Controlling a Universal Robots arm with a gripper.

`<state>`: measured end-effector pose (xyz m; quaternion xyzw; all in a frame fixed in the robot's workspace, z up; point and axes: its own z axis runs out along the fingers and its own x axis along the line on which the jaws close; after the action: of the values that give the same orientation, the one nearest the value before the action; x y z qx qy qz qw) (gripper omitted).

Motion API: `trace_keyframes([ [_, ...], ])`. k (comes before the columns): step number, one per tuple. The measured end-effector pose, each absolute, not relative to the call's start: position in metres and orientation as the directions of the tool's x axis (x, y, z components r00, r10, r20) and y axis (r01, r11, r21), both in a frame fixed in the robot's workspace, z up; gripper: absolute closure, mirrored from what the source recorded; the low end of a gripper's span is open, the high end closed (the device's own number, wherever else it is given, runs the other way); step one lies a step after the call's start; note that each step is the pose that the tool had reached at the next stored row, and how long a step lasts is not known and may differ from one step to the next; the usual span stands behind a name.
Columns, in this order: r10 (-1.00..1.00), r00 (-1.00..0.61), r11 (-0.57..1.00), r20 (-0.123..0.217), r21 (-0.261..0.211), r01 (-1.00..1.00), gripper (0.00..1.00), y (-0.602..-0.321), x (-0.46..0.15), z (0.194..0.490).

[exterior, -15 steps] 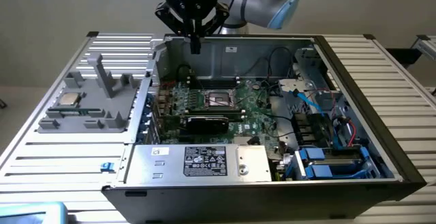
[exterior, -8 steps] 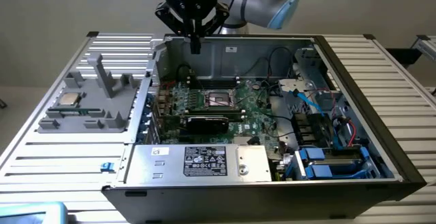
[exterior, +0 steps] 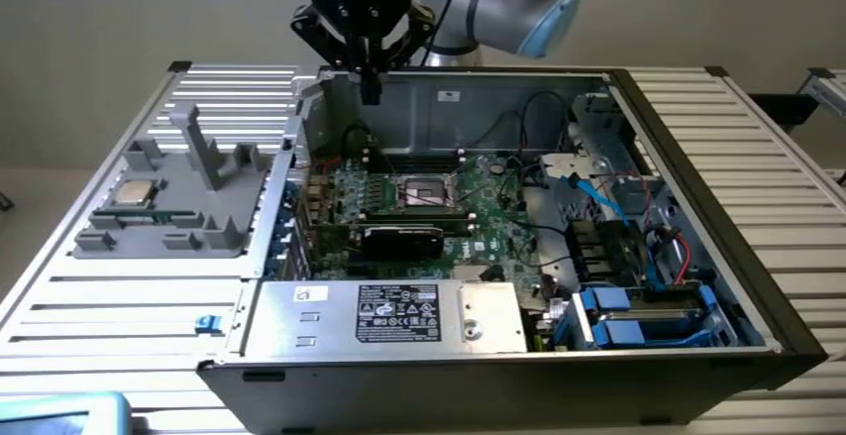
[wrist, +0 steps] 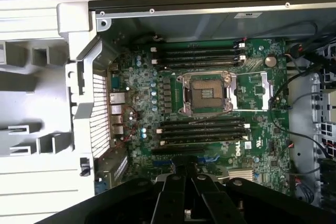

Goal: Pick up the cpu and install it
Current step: 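Reach for the cpu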

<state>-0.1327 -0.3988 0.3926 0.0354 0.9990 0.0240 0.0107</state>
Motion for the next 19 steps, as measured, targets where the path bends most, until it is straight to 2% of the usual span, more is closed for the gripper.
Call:
trace_keyframes([
  [19,0.071,-0.997,0.996,-0.020,0.049,0.070,0.89,-0.399,-0.219,0.392],
])
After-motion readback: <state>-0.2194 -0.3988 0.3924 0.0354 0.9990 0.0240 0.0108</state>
